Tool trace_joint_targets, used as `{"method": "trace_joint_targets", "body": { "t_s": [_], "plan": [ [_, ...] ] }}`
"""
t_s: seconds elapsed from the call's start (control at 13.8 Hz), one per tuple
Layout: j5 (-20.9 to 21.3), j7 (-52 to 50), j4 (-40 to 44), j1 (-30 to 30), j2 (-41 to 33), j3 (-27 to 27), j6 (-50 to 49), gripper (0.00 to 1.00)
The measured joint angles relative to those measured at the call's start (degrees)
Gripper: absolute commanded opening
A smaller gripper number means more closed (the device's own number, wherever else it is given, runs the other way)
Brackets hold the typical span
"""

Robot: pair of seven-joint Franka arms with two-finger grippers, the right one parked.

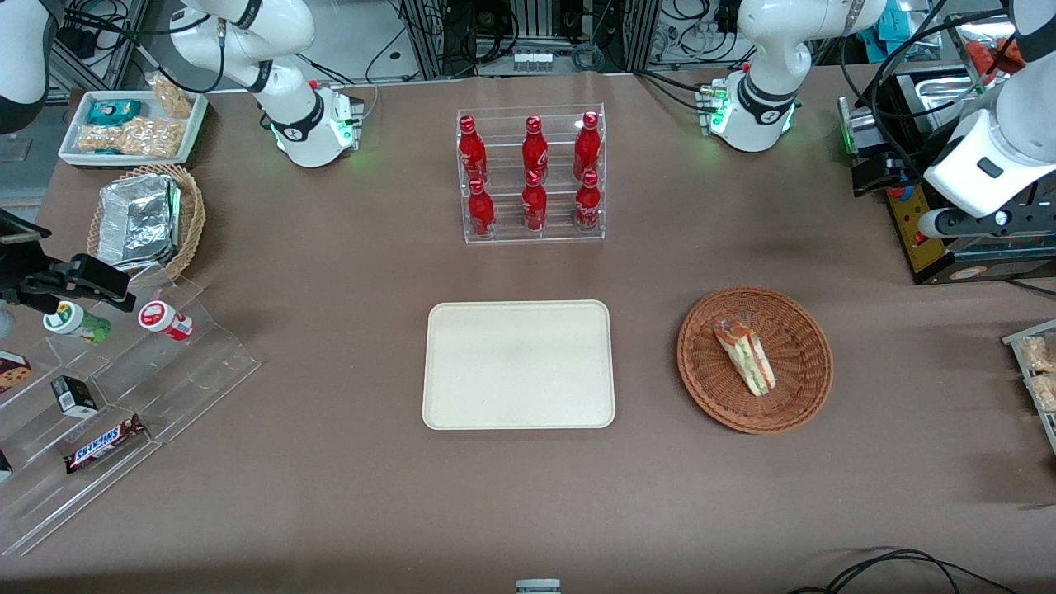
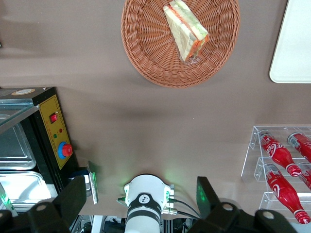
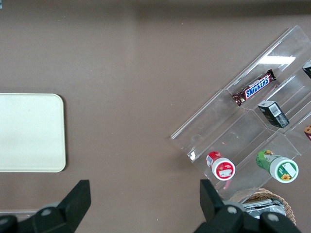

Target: Place sandwich from basket to tray

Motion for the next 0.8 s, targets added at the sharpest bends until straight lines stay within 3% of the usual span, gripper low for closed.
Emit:
{"method": "trace_joint_targets", "body": {
  "t_s": [0.8],
  "plan": [
    [0.0, 0.0, 0.2, -0.7, 0.3, -0.7, 0.2, 1.0]
  ]
}}
